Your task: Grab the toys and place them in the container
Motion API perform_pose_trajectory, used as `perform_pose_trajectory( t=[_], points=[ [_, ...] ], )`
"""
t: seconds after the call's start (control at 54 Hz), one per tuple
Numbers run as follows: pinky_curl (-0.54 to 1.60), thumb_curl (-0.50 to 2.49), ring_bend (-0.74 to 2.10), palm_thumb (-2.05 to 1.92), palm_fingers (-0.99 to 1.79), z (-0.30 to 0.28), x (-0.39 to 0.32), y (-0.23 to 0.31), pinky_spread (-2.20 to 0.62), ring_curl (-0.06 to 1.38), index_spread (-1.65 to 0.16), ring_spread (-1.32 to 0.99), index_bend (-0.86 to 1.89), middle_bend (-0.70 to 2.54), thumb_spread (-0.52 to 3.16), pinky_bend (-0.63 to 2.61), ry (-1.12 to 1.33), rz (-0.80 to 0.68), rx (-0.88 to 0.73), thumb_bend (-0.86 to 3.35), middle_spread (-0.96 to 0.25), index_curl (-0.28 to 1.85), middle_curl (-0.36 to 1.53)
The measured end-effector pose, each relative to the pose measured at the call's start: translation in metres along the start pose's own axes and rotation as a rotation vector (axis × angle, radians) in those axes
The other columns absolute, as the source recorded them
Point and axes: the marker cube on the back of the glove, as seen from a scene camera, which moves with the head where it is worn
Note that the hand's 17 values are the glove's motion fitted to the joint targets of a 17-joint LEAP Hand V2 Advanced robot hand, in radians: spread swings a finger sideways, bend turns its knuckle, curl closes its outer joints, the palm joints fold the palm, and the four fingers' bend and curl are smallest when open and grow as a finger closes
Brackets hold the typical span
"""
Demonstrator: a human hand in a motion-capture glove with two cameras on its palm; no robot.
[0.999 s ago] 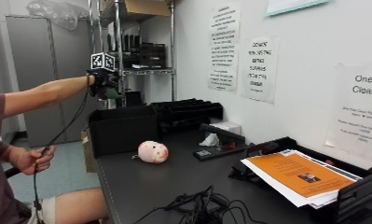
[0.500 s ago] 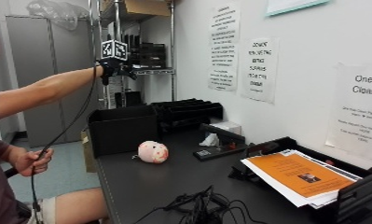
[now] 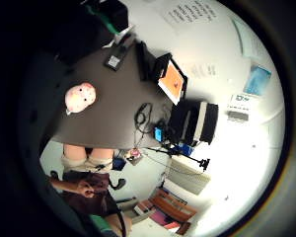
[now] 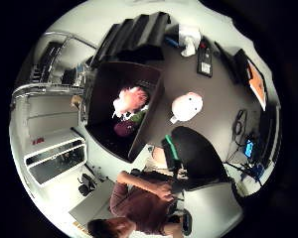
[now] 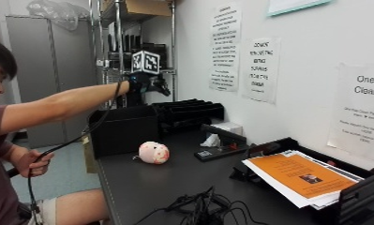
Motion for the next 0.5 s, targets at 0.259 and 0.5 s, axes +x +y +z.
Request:
perform_pose_trajectory(
  t=[0.259,0.5],
  points=[
    [0.35,0.38,0.42,0.17,-0.28,0.196,-0.038,-0.070,0.04,0.29,-0.21,-0.01,0.14,0.10,1.28,0.94,-0.218,-0.108,-0.196,-0.01,0.04,0.22,0.38],
    [0.37,0.39,0.35,0.23,0.02,0.286,-0.045,-0.082,0.05,0.27,-0.26,0.04,0.27,0.05,1.23,1.04,-0.304,-0.087,-0.081,0.04,0.07,0.29,0.23]
  ],
)
